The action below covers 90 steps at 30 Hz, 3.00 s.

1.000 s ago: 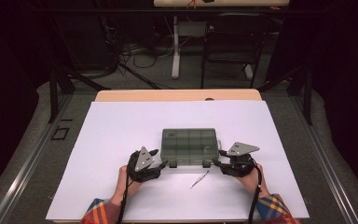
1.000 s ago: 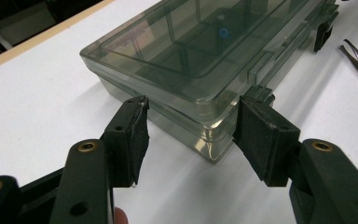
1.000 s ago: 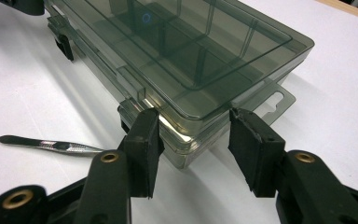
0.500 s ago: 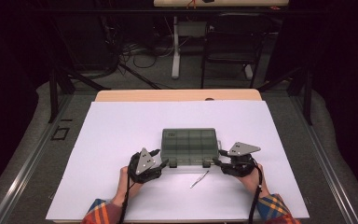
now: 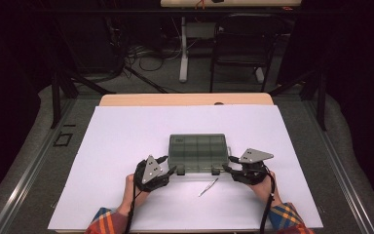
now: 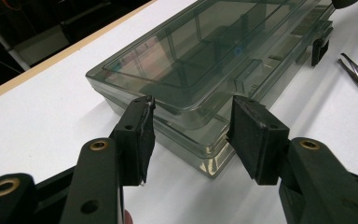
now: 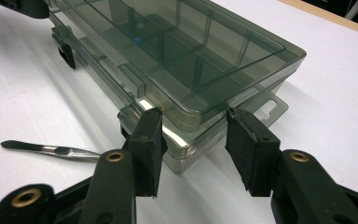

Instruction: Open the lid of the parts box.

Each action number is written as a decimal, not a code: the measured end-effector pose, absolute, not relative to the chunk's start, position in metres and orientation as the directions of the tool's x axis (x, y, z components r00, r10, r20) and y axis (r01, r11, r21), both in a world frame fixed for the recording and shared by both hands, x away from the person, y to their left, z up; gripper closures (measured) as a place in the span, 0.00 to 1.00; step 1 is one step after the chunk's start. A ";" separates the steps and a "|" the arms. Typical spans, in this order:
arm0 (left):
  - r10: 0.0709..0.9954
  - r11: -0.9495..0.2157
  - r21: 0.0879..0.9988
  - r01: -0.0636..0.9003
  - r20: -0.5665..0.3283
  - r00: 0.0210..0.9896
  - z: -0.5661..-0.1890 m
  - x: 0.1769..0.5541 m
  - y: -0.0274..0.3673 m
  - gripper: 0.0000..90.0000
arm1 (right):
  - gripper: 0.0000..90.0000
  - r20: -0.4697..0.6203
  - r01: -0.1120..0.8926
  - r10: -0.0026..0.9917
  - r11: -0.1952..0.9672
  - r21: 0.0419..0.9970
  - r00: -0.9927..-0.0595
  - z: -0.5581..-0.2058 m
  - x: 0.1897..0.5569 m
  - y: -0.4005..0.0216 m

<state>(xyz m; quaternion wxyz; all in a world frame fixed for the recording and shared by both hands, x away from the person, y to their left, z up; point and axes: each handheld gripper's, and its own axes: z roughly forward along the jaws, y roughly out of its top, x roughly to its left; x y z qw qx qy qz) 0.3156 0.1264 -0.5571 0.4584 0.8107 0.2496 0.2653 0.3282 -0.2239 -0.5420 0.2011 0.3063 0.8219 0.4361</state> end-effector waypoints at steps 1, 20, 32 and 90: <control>0.649 -0.456 0.875 0.162 0.203 0.733 -0.557 0.316 0.126 0.55 | 0.62 -0.064 0.328 0.680 0.432 0.840 -0.731 -0.542 0.328 -0.224; 0.661 -0.445 0.882 0.156 0.206 0.721 -0.558 0.315 0.125 0.55 | 0.63 -0.063 0.315 0.678 0.419 0.851 -0.733 -0.542 0.328 -0.226; 0.672 -0.439 0.888 0.140 0.221 0.707 -0.556 0.314 0.125 0.57 | 0.64 -0.080 0.292 0.680 0.414 0.862 -0.729 -0.540 0.326 -0.226; 0.722 -0.355 0.931 0.081 0.218 0.657 -0.524 0.337 0.129 0.79 | 0.80 -0.157 0.246 0.798 0.357 0.901 -0.582 -0.513 0.337 -0.213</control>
